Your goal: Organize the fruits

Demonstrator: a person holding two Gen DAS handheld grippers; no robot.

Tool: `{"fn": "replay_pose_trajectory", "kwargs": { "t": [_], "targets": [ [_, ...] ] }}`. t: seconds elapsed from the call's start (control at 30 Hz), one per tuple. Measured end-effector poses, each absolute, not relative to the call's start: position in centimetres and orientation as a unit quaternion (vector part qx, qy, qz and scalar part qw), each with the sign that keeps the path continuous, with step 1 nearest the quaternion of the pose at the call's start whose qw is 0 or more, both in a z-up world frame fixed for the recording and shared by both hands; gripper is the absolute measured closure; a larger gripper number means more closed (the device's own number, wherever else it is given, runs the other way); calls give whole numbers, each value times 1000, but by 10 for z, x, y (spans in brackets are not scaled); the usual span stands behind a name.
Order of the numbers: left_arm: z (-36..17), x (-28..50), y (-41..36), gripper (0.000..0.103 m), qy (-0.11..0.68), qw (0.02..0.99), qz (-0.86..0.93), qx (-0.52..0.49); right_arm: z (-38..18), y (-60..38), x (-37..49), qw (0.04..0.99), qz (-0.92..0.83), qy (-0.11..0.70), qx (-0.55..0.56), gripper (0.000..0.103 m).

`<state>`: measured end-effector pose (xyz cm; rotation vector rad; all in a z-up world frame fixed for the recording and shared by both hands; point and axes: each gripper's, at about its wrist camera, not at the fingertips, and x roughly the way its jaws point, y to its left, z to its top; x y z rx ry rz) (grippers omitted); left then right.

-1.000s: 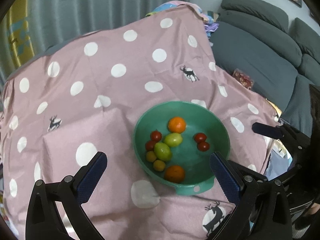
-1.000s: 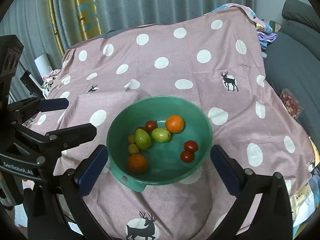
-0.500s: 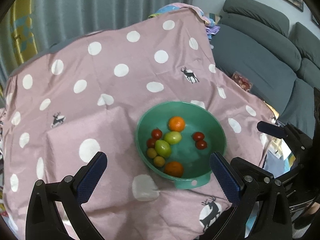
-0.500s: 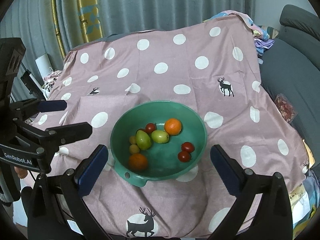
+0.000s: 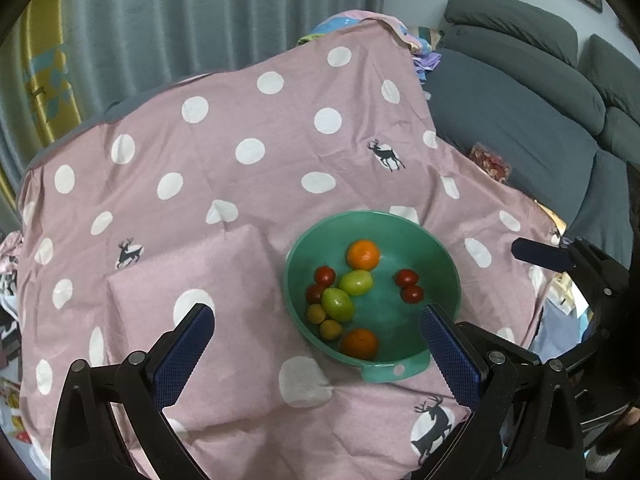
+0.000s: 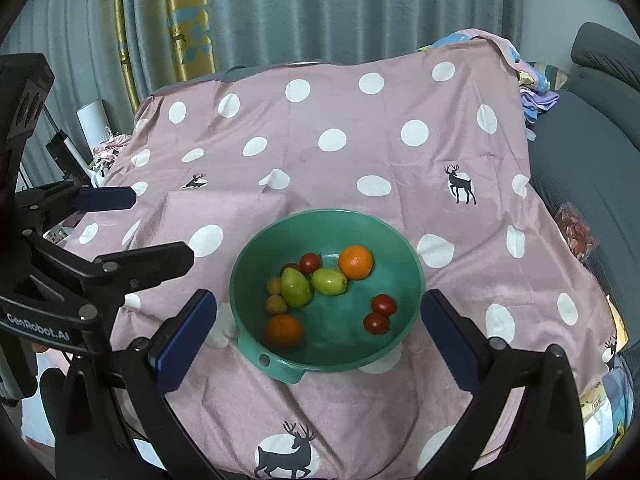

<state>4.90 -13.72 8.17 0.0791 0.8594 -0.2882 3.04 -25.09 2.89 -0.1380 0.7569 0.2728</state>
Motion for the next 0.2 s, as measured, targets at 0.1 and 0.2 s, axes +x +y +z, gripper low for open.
{"fn": "replay_pose_trajectory", "kwargs": {
  "t": [0.1, 0.2],
  "targets": [
    [81, 51, -137, 1, 414, 899, -141, 37, 29, -251, 32, 918, 132, 369, -65, 0],
    [81, 53, -136, 1, 417, 897, -139, 40, 28, -252, 33, 918, 131, 369, -63, 0]
  ]
}}
